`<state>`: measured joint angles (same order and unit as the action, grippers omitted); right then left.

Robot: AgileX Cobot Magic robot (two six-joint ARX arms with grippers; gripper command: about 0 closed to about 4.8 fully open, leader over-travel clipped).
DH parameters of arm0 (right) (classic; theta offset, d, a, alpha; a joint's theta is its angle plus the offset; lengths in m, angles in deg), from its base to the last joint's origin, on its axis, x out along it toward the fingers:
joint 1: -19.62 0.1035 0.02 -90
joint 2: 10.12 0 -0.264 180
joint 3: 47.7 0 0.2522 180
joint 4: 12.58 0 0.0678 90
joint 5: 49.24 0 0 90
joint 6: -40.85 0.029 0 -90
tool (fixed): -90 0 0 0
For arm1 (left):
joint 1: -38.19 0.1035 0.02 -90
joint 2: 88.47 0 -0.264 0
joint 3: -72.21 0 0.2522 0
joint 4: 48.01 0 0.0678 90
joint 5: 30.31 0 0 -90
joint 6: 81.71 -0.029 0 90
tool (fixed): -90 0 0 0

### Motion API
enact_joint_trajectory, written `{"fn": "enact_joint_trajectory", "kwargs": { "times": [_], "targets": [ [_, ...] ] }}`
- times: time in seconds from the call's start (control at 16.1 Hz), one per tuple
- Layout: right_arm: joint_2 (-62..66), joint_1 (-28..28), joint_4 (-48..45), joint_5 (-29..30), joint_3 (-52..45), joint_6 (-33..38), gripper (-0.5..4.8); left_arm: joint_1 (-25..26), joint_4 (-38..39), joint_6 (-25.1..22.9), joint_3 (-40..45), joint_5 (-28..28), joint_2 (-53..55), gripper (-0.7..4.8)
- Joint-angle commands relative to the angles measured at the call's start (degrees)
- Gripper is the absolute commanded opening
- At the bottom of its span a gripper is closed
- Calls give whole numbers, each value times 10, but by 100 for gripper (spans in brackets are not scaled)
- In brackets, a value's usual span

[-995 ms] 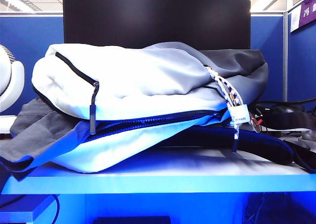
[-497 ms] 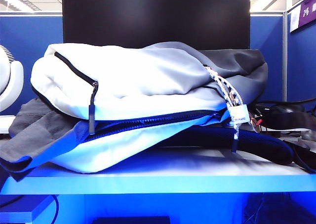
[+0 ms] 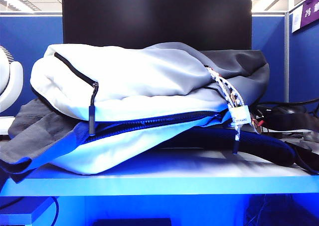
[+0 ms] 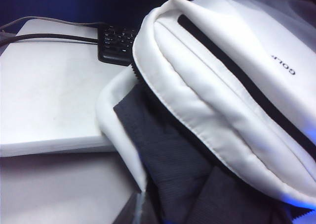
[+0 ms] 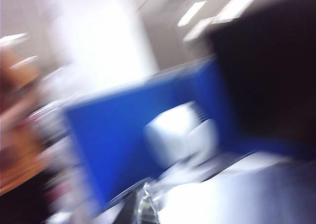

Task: Take the gray clothes out of the backpack.

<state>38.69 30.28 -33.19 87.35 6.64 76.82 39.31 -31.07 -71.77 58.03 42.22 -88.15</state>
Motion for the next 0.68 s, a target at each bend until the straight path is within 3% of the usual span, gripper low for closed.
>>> {"fn": "enact_joint_trajectory", "kwargs": {
  "times": [0.06,0.19,0.25,0.37,0.44,0.5,0.62,0.68],
  "targets": [
    [130,109,-6,10,72,-17,0,0,-12,-1,0,-4,-2,-3],
    [243,205,-1,2,123,-53,5,0,-11,-1,0,-2,-2,-3],
    [283,238,0,-22,133,-78,52,0,-12,-1,0,-2,-2,-3],
    [334,289,1,-95,134,-142,285,0,-12,-1,0,-2,-2,-3],
    [353,309,4,-123,134,-177,319,0,-12,0,0,-2,-2,-3],
    [367,325,14,-156,134,-209,322,0,-12,0,0,-2,-2,-3],
    [388,372,61,-300,134,-351,447,0,-12,0,0,-2,-2,-3],
    [391,392,80,-362,134,-421,475,0,-11,0,0,-2,-2,-3]
  ]
}}
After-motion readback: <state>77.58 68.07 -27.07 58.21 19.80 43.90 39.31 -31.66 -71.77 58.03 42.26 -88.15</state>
